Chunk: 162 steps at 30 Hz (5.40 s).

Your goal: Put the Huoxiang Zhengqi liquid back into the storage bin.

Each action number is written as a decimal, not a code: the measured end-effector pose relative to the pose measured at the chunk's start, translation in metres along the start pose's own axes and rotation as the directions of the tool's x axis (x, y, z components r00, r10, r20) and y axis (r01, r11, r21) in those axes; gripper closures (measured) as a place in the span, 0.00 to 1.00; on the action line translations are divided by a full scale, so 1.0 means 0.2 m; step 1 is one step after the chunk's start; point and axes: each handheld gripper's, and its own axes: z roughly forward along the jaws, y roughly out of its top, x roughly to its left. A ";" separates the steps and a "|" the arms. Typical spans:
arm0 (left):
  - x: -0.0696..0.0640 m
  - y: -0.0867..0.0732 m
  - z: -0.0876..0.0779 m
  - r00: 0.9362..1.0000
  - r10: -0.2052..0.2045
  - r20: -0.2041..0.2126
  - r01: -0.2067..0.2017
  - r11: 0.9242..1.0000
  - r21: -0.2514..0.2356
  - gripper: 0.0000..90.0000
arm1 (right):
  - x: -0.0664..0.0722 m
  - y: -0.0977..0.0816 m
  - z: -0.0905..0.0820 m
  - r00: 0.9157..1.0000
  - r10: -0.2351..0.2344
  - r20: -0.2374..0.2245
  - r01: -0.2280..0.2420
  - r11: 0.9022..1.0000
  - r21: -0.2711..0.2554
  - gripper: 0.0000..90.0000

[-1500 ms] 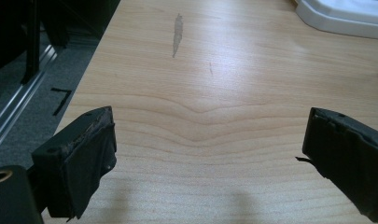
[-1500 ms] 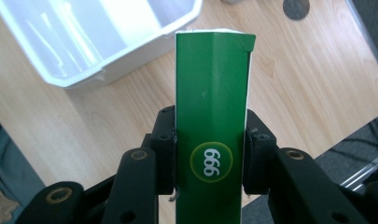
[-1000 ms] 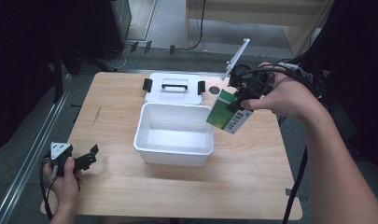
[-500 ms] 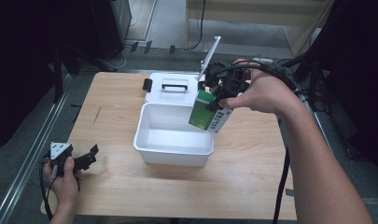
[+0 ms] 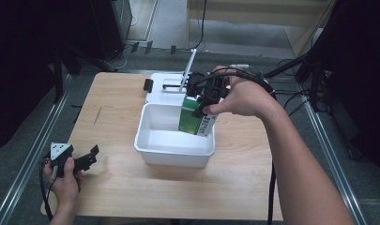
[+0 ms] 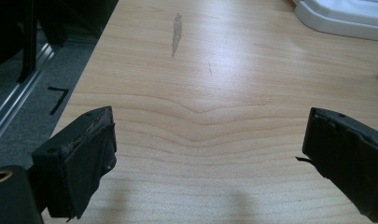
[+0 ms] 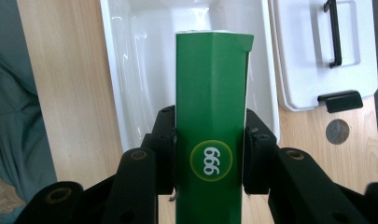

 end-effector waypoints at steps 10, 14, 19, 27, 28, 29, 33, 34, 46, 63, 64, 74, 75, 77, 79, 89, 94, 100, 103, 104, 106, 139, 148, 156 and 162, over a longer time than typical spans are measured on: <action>0.00 0.00 0.00 1.000 0.001 0.000 -0.001 1.000 0.002 0.04 | 0.00 -0.01 0.08 0.997 -0.080 0.008 0.080 0.997 -0.008 0.71; 0.00 0.00 0.00 1.000 0.001 0.003 -0.001 1.000 0.009 0.04 | -0.01 -0.02 0.12 0.996 -0.093 0.007 0.093 0.996 0.009 0.71; 0.00 0.00 0.00 1.000 -0.003 0.002 0.003 1.000 0.005 0.04 | -0.02 -0.03 0.17 0.995 -0.098 0.001 0.098 0.995 0.022 0.71; 0.00 0.00 0.00 1.000 -0.004 0.002 0.004 1.000 0.004 0.04 | -0.01 -0.02 0.23 0.995 -0.100 -0.008 0.100 0.994 0.043 0.71; 0.01 0.00 0.00 1.000 -0.006 0.004 0.006 1.000 0.003 0.04 | -0.01 -0.02 0.25 0.994 -0.112 -0.010 0.112 0.993 0.034 0.71; 0.01 0.00 0.00 1.000 -0.006 0.004 0.006 1.000 0.003 0.04 | -0.01 -0.02 0.25 0.994 -0.112 -0.010 0.112 0.993 0.034 0.71; 0.01 0.00 0.00 1.000 -0.006 0.005 0.006 1.000 0.002 0.04 | -0.02 -0.05 0.29 0.994 -0.107 -0.012 0.107 0.994 0.034 0.72; 0.00 0.00 0.00 1.000 -0.005 0.005 0.005 1.000 0.002 0.04 | -0.02 -0.05 0.29 0.994 -0.107 -0.012 0.107 0.994 0.034 0.72; 0.00 0.00 -0.01 1.000 -0.002 0.006 0.002 1.000 -0.005 0.04 | -0.03 -0.09 0.41 0.994 -0.104 -0.028 0.105 0.994 0.040 0.71; 0.00 0.00 0.00 1.000 -0.004 0.006 0.004 1.000 -0.007 0.04 | -0.04 -0.10 0.54 0.994 -0.096 -0.047 0.099 0.992 0.071 0.71; 0.00 0.00 0.00 1.000 -0.003 0.005 0.003 1.000 -0.007 0.04 | -0.05 -0.11 0.55 0.992 -0.115 -0.046 0.118 0.991 0.058 0.71; 0.00 0.00 -0.01 1.000 0.004 0.002 -0.004 1.000 -0.003 0.04 | -0.05 -0.13 0.61 0.993 -0.098 -0.060 0.101 0.994 0.052 0.71; 0.00 0.00 -0.01 1.000 0.004 0.003 -0.004 1.000 -0.002 0.04 | -0.05 -0.13 0.61 0.993 -0.102 -0.056 0.105 0.993 0.045 0.71; 0.00 0.00 -0.01 1.000 0.004 0.003 -0.004 1.000 -0.001 0.04 | -0.05 -0.13 0.61 0.993 -0.103 -0.063 0.106 0.994 0.041 0.71; 0.00 0.00 -0.01 1.000 0.006 0.003 -0.006 1.000 0.000 0.04 | -0.05 -0.13 0.62 0.993 -0.105 -0.062 0.108 0.993 0.039 0.70; 0.00 0.00 -0.01 1.000 0.008 0.003 -0.008 1.000 -0.001 0.04 | -0.05 -0.14 0.61 0.998 -0.049 -0.032 0.050 0.998 0.048 0.56; 0.00 0.00 0.00 1.000 0.008 0.002 -0.008 1.000 -0.002 0.04 | -0.05 -0.17 0.58 0.999 0.003 -0.048 -0.003 1.000 0.002 0.45; -0.01 0.00 0.00 1.000 0.007 0.001 -0.007 1.000 -0.001 0.04 | -0.05 -0.18 0.57 0.997 0.062 -0.053 -0.063 0.998 -0.019 0.31; 0.00 0.00 0.00 1.000 0.009 0.001 -0.009 1.000 -0.001 0.04 | -0.05 -0.19 0.55 0.992 0.123 -0.031 -0.124 0.990 -0.059 0.21; 0.00 0.00 0.00 1.000 0.009 0.001 -0.009 1.000 -0.002 0.04 | -0.06 -0.19 0.55 0.991 0.135 -0.021 -0.137 0.988 -0.074 0.19; 0.00 0.00 0.00 1.000 0.008 0.001 -0.008 1.000 -0.002 0.04 | -0.05 -0.20 0.53 0.986 0.168 -0.003 -0.167 0.980 -0.103 0.17; -0.01 0.00 0.00 1.000 0.016 -0.001 -0.016 1.000 0.006 0.04 | -0.01 -0.63 0.40 0.814 0.574 0.089 -0.471 0.742 -0.477 0.00; -0.01 0.00 0.00 1.000 0.017 -0.005 -0.017 1.000 0.005 0.04 | 0.02 -0.80 0.41 0.694 0.709 0.124 -0.556 0.637 -0.533 0.00; -0.01 0.00 -0.01 1.000 0.019 -0.006 -0.019 1.000 0.005 0.04 | 0.03 -0.94 0.47 0.580 0.801 0.150 -0.610 0.549 -0.572 0.00; -0.01 0.00 -0.01 1.000 0.017 -0.005 -0.017 1.000 0.004 0.04 | 0.06 -1.05 0.54 0.529 0.821 0.215 -0.612 0.545 -0.573 0.00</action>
